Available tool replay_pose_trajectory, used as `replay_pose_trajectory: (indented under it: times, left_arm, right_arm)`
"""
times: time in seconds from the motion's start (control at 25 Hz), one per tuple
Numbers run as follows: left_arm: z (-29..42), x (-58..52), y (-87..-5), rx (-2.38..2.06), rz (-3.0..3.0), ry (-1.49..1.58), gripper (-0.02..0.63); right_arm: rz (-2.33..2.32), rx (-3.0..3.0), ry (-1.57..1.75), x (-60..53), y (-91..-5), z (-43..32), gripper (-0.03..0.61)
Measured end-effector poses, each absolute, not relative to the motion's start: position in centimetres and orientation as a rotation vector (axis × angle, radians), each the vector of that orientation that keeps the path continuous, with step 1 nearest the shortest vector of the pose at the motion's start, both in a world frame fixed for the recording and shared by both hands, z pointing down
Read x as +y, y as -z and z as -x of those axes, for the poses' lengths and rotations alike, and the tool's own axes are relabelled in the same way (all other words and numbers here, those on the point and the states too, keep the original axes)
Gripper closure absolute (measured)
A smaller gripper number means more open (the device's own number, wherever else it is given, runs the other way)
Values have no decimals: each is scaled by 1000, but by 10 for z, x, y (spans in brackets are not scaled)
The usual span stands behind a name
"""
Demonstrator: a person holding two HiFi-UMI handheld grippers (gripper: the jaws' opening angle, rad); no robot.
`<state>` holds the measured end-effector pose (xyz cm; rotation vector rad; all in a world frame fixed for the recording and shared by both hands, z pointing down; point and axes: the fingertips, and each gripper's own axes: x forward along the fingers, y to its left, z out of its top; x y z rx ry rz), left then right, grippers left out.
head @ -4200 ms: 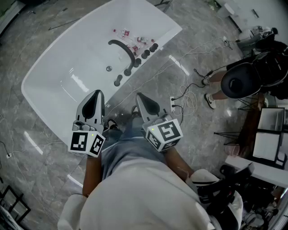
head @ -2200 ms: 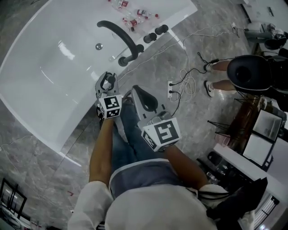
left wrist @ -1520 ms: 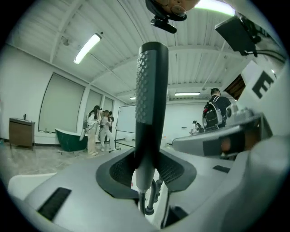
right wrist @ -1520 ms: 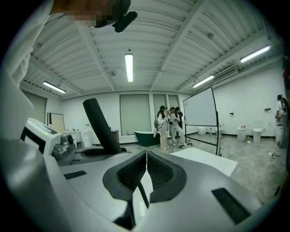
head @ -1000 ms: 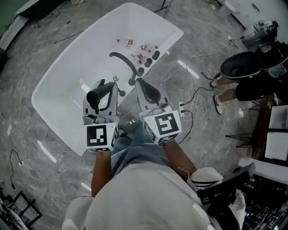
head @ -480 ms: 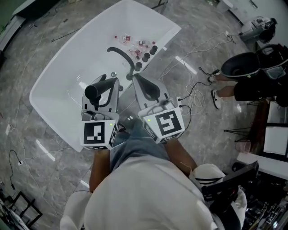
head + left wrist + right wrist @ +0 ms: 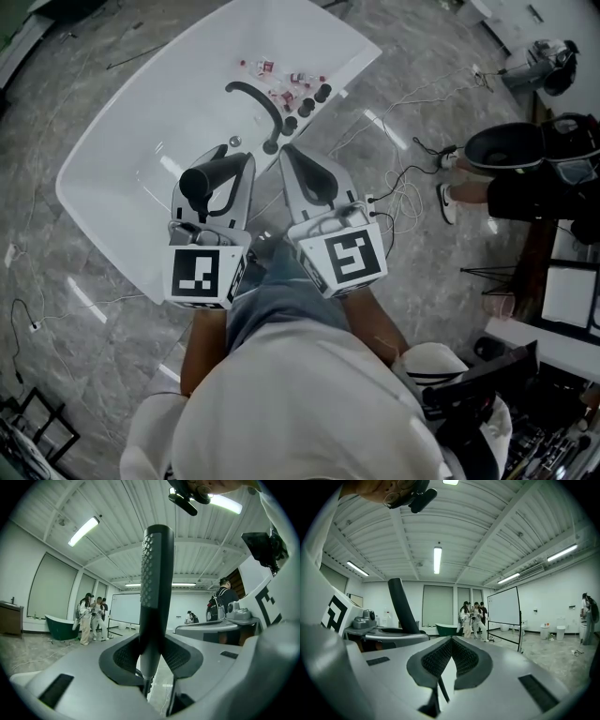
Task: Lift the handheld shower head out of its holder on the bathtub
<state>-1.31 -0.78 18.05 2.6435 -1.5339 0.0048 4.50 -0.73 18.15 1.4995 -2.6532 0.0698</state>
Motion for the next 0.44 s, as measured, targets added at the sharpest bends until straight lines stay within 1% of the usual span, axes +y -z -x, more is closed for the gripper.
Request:
replay_pose_trajectory:
  times: [0.2,0.44]
  left_arm:
    - [22,6,-183,-1558,-2638,-23,466]
    - [17,29,-195,-1558,-2708,-82,466]
  right_arm:
    - [-1517,-2648,-103,6,-182,-41,563]
    - [-1526,-2664,-91,31,-186,-42,563]
